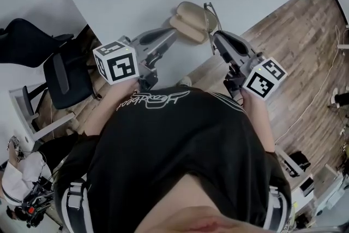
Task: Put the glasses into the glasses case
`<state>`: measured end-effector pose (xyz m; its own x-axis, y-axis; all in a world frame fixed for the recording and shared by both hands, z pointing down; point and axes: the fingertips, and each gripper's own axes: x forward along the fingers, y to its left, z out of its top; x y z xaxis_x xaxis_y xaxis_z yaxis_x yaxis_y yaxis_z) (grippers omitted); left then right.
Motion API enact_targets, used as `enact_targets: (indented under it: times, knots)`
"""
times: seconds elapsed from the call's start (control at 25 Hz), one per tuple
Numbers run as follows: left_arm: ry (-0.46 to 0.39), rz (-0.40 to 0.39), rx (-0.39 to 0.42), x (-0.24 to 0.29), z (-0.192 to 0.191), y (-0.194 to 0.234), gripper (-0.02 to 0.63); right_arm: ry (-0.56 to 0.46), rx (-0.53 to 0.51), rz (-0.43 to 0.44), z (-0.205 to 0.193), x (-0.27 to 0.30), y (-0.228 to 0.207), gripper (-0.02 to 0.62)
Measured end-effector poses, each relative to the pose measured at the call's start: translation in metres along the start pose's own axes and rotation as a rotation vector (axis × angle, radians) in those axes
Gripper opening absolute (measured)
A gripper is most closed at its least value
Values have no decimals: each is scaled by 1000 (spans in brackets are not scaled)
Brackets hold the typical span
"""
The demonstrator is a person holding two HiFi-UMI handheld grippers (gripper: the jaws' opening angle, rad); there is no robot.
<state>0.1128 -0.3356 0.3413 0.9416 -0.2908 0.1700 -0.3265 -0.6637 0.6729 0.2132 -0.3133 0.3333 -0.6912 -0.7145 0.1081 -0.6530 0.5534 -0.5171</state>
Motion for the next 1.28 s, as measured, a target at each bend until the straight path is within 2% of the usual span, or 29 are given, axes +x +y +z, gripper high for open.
enact_targets:
  times: [0.2,0.56,0.92,1.28]
  knots:
    - [-15,30,-10,5,6,12,6,28,-2,29,3,15,-13,29]
    - [-27,101,-42,-3,7,42,6,87,-42,23,2,45,-39,29]
    - [-27,149,-102,-6,-9,70,6,135,-39,8,-15,66,-59,29]
    - [-12,185,-113,0,-24,84,6,227,-88,-22,-45,81,-82,29]
